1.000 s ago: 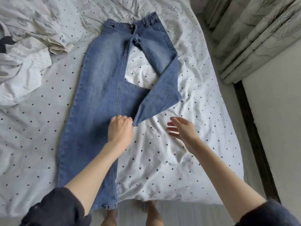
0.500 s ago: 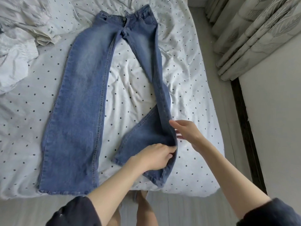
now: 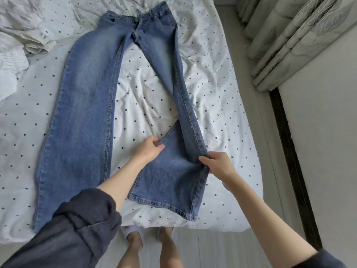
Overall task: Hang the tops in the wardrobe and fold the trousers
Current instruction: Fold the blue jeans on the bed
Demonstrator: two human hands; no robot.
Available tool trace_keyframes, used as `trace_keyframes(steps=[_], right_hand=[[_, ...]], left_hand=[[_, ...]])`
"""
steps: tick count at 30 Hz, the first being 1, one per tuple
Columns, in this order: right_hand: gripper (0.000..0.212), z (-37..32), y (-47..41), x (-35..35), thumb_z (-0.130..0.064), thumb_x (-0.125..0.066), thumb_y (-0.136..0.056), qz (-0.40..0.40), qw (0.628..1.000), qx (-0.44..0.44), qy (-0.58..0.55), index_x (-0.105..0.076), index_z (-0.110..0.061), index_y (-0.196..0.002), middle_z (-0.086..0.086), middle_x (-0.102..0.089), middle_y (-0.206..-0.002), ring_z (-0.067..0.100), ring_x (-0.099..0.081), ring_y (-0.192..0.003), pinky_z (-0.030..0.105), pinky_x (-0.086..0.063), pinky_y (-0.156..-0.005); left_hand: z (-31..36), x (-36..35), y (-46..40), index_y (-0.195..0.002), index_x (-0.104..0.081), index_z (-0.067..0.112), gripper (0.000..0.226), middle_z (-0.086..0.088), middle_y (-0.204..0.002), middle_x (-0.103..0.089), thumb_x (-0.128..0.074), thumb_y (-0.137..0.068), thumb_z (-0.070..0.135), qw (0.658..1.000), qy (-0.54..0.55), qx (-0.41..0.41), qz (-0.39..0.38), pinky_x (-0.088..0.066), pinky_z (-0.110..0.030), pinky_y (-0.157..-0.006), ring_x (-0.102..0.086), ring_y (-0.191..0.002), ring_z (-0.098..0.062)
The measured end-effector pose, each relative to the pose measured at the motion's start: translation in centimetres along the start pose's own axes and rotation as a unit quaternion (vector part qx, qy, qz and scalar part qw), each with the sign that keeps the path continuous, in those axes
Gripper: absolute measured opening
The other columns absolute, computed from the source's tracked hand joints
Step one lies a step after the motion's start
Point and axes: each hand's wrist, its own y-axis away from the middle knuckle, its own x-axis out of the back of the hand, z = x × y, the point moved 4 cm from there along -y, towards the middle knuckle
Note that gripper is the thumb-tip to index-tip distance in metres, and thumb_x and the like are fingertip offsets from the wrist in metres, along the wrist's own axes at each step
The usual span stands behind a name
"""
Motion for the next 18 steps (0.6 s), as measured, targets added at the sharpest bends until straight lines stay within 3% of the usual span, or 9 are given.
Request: trace_keyframes(steps=[2,4,7,13,15,18], right_hand=[[0.037,-0.2,0.0,0.3,-0.011,-0.060,-0.086,-0.006,1.000,0.006,-0.003,-0.041,-0.010,-0.055,0.003,-0.038,-0.056,0.019,-0.037,-0.059,0.033,-0.037,-0.061],[0.036,-0.2,0.2,0.4,-0.011,-0.060,-0.087,-0.003,1.000,0.006,0.000,-0.042,-0.009,-0.056,0.003,-0.040,-0.057,0.017,-0.040,-0.057,0.033,-0.041,-0.061],[0.030,0.3,1.4,0.1,-0.013,-0.060,-0.088,0.005,1.000,-0.009,-0.027,-0.045,-0.007,-0.063,0.005,-0.041,-0.062,0.020,-0.041,-0.061,0.037,-0.046,-0.064],[0.028,0.1,5.5,-1.2,-0.018,-0.061,-0.089,-0.020,0.999,0.006,-0.038,-0.049,-0.006,-0.066,0.006,-0.044,-0.068,0.019,-0.042,-0.066,0.037,-0.042,-0.064],[0.029,0.1,6.4,-1.0,-0.018,-0.062,-0.089,-0.021,0.998,0.004,-0.061,-0.050,-0.007,-0.066,0.007,-0.046,-0.069,0.019,-0.044,-0.068,0.042,-0.047,-0.067],[0.026,0.5,8.4,-0.7,-0.014,-0.061,-0.090,-0.029,0.996,0.001,-0.080,-0.055,-0.009,-0.066,0.005,-0.052,-0.069,0.018,-0.049,-0.066,0.037,-0.050,-0.070]], left_hand=[[0.4,0.2,1.2,-0.088,-0.056,0.010,0.013,-0.003,-0.076,-0.054,-0.057,-0.092,0.022,0.999,0.027,-0.012,0.045,-0.037,-0.025,-0.061,-0.051,-0.075,-0.021],[0.7,0.8,3.8,-0.085,-0.051,0.010,0.015,0.000,-0.070,-0.048,-0.053,-0.094,0.021,0.997,0.003,-0.027,0.078,-0.030,-0.025,-0.053,-0.044,-0.064,-0.016],[-0.4,2.0,8.5,-0.080,-0.042,0.014,0.019,0.001,-0.064,-0.041,-0.051,-0.095,0.022,0.994,-0.006,-0.040,0.103,-0.027,-0.029,-0.053,-0.038,-0.058,-0.017],[-2.5,4.3,14.3,-0.077,-0.031,0.014,0.027,0.001,-0.066,-0.031,-0.044,-0.098,0.024,0.995,0.052,-0.048,0.064,-0.024,-0.029,-0.054,-0.028,-0.056,-0.012],[-1.8,4.7,14.7,-0.077,-0.030,0.015,0.027,0.002,-0.067,-0.029,-0.043,-0.099,0.024,0.995,0.050,-0.068,0.053,-0.023,-0.028,-0.053,-0.026,-0.057,-0.012],[-0.5,5.4,15.7,-0.075,-0.028,0.017,0.029,0.003,-0.066,-0.028,-0.044,-0.099,0.022,0.990,0.053,-0.119,0.061,-0.022,-0.027,-0.053,-0.025,-0.056,-0.011]])
